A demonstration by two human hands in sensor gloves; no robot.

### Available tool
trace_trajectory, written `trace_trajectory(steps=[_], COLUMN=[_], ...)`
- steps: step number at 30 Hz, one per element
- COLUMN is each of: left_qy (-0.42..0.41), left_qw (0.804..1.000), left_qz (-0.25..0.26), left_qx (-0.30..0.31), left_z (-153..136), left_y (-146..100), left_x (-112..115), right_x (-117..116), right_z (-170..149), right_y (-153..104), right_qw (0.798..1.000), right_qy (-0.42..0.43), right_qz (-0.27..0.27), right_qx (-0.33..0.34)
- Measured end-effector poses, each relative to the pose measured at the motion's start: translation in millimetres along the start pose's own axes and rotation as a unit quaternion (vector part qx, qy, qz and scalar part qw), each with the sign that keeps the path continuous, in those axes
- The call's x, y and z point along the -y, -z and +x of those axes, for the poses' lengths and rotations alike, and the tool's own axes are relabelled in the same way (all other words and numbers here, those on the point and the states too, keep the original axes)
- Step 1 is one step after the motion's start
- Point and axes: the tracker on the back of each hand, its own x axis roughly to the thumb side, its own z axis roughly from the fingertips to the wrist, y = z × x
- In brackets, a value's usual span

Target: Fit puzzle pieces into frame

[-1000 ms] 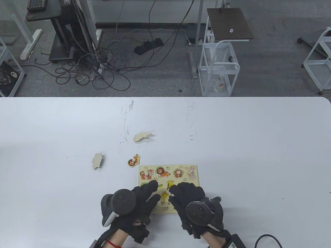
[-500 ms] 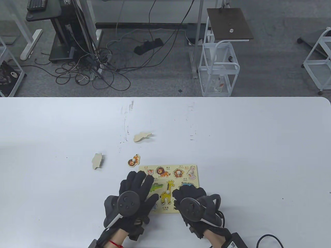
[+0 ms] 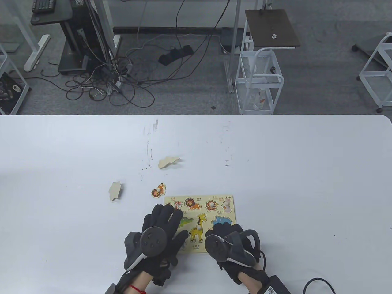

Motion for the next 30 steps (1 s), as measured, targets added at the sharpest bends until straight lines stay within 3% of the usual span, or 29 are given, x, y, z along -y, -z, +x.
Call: trace_trajectory(steps=[30], left_qy=[0.001], left_qw=[1.000], left_qz=[0.004], left_qx=[0.006], left_z=[3.6], left_y=[-0.4], left_x=[0.7], right_x=[-2.4], right_z=[4.7], right_y=[4.7], right_qw=[1.000], right_qy=[-0.026], right_qz=[0.000], right_qx=[0.008])
